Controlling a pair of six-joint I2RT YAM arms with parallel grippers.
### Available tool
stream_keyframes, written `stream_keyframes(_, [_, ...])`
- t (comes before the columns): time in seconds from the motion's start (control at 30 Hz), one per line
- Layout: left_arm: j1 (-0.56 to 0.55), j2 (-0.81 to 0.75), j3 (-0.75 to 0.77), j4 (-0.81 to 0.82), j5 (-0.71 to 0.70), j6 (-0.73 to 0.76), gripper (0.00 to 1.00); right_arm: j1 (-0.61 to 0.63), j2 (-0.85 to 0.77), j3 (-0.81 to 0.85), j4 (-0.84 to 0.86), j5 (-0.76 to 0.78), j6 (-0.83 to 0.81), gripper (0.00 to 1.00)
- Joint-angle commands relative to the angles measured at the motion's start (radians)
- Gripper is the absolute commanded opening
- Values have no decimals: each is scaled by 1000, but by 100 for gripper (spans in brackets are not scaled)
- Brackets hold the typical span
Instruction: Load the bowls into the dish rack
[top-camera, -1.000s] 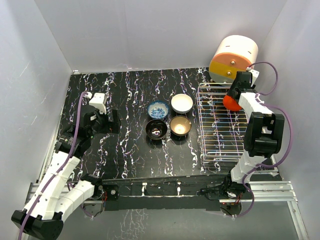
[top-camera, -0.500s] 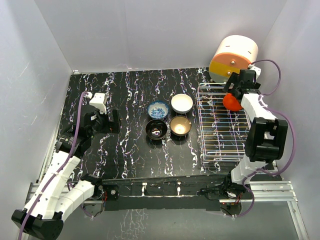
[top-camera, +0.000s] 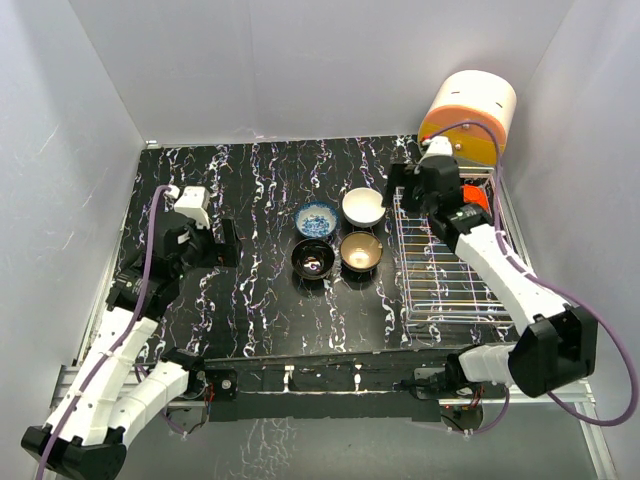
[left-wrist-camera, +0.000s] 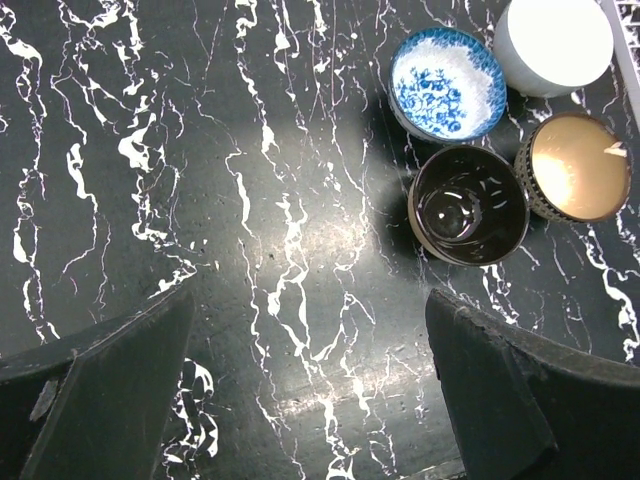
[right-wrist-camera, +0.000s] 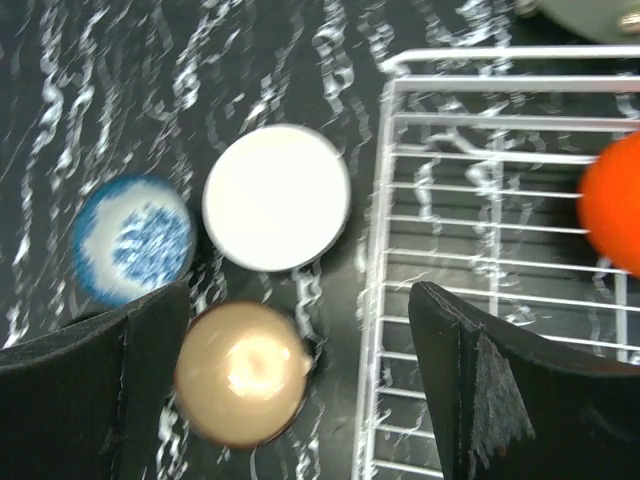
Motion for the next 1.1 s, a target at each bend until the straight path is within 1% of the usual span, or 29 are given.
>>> stream_keyframes(0.0, [-2, -31, 56, -25, 8, -26, 97, 125, -47, -24, -62, -37, -2, 93])
stream_keyframes(0.17, [-3, -60, 65, -47, 6, -40, 97, 322, -21, -31, -74, -50, -9, 90])
stream_keyframes(0.33, [-3, -84, 70, -66, -18, -55, 97, 501, 92, -7, -54, -46, -17, 88])
stream_keyframes(0.4, [-2, -95, 82, -87, -56, -68, 97, 555, 135, -7, -22, -64, -20, 88])
stream_keyframes(0.53, [-3, -120, 133, -130, -142, -79, 97, 595, 230, 11, 25, -130, -33, 85])
stream_keyframes(0.63, [-3, -144, 157, -141, -174, -80, 97, 617, 308, 54, 34, -144, -58, 82])
stream_keyframes(0.77, [-2, -173, 159, -138, -188, -79, 97, 628, 391, 109, 32, -139, -82, 80])
stream_keyframes(1.0, [-2, -192, 140, -150, -213, -80, 97, 635, 507, 160, 31, -126, -122, 76])
stream_keyframes(1.07, [-2, -197, 137, -151, -217, -80, 97, 637, 530, 171, 26, -112, -129, 71])
